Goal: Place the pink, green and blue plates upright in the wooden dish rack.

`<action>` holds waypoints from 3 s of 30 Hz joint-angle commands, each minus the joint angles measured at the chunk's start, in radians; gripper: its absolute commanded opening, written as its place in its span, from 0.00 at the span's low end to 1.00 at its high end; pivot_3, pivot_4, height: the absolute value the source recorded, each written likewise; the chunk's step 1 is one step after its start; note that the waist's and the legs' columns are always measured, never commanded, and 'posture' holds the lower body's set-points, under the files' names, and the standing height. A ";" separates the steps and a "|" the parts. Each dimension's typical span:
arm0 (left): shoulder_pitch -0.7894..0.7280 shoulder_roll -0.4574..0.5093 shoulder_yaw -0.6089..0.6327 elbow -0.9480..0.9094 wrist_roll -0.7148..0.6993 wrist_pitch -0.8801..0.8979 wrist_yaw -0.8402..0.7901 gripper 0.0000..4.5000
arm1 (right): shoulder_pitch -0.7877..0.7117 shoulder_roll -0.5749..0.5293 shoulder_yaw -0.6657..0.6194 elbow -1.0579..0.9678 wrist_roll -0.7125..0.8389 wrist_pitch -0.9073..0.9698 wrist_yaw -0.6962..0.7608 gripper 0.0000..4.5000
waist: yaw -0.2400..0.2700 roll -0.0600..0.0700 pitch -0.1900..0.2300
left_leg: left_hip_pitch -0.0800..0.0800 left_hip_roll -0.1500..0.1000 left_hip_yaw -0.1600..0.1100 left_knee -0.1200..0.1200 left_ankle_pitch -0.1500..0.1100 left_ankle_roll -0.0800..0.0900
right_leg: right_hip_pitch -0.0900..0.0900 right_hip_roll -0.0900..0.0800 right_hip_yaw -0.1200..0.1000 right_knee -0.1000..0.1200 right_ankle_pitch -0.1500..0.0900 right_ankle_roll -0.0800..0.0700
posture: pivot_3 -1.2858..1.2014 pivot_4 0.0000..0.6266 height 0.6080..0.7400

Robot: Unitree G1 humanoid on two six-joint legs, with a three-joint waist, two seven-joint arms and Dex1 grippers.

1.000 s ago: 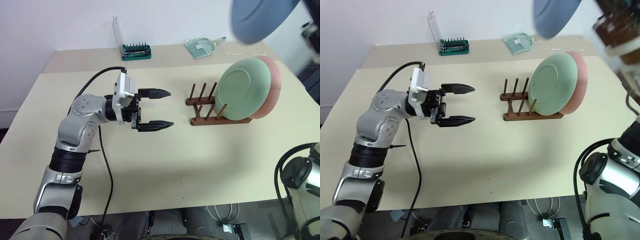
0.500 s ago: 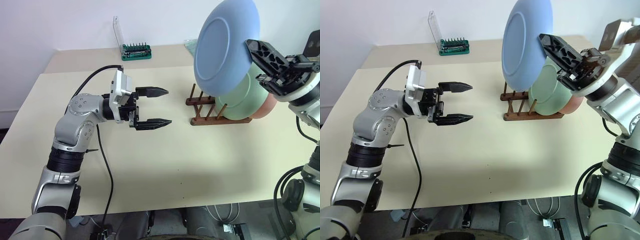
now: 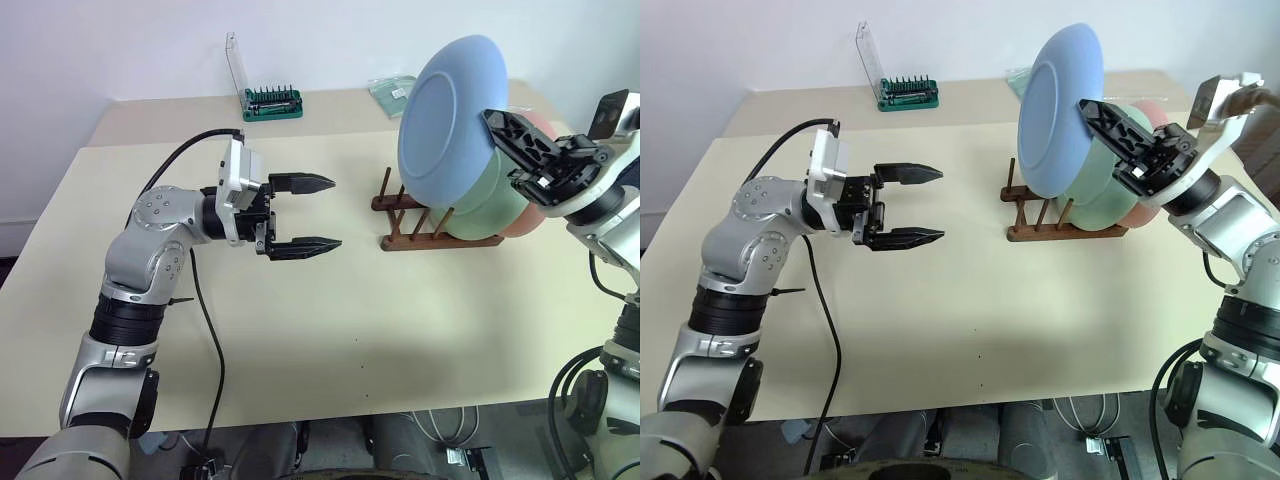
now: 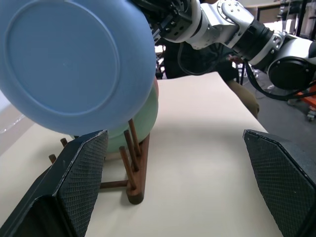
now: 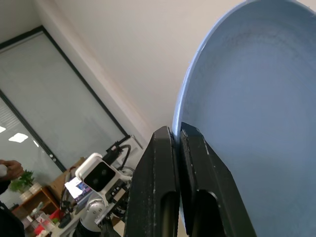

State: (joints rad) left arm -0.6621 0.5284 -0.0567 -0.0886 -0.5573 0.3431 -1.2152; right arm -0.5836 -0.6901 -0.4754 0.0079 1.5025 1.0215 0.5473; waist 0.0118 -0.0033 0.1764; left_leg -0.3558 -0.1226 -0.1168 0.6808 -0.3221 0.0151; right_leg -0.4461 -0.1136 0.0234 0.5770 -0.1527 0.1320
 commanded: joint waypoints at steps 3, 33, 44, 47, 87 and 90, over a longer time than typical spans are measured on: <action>-0.002 0.008 0.024 -0.036 -0.017 0.000 0.006 1.00 | 0.005 0.014 0.006 -0.004 -0.033 -0.016 0.031 0.01 | 0.001 0.000 0.000 | 0.000 0.000 0.000 0.000 0.000 0.000 | 0.000 0.000 0.000 0.000 0.000 0.000 | 0.52 0.24 1.00; 0.000 0.018 0.025 -0.041 -0.014 0.000 0.019 1.00 | -0.006 0.058 0.040 0.044 -0.256 -0.076 0.092 0.99 | 0.000 0.000 0.000 | 0.000 0.000 0.000 0.000 0.000 0.000 | 0.000 0.000 0.000 0.000 0.000 0.000 | 0.52 0.24 1.00; -0.001 0.015 0.021 -0.038 -0.017 0.001 0.018 1.00 | -0.032 0.057 0.029 -0.003 -0.295 -0.134 0.109 0.99 | -0.001 0.000 0.000 | 0.000 0.000 0.000 0.000 0.000 0.000 | 0.000 0.000 0.000 0.000 0.000 0.000 | 0.52 0.24 1.00; 0.001 0.012 0.019 -0.041 -0.019 0.002 0.019 1.00 | -0.034 0.052 0.016 -0.022 -0.291 -0.145 0.108 0.99 | 0.000 0.000 0.000 | 0.000 0.000 0.000 0.000 0.000 0.000 | 0.000 0.000 0.000 0.000 0.000 0.000 | 0.52 0.24 1.00; -0.116 -0.047 0.002 0.137 0.029 -0.060 -0.092 1.00 | 0.591 -0.037 -0.261 -0.353 -0.236 -0.253 0.018 0.99 | 0.002 0.000 0.000 | 0.001 0.000 0.000 0.000 0.000 0.001 | 0.001 0.000 0.000 -0.001 0.000 0.001 | 0.52 0.24 1.00; -0.121 -0.048 0.002 0.136 0.029 -0.056 -0.090 1.00 | 0.628 -0.028 -0.231 -0.348 -0.309 -0.288 0.037 0.99 | 0.002 0.000 0.000 | 0.001 0.000 0.000 0.000 0.000 0.001 | 0.001 0.000 0.000 -0.001 0.000 0.001 | 0.52 0.24 1.00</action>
State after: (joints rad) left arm -0.7607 0.4714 -0.0684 0.0764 -0.5228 0.2915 -1.3053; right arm 0.0428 -0.7235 -0.7053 -0.3141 1.2252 0.7707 0.5666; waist 0.0136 -0.0034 0.1768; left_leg -0.3552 -0.1226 -0.1169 0.6809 -0.3225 0.0157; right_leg -0.4447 -0.1136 0.0232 0.5762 -0.1531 0.1327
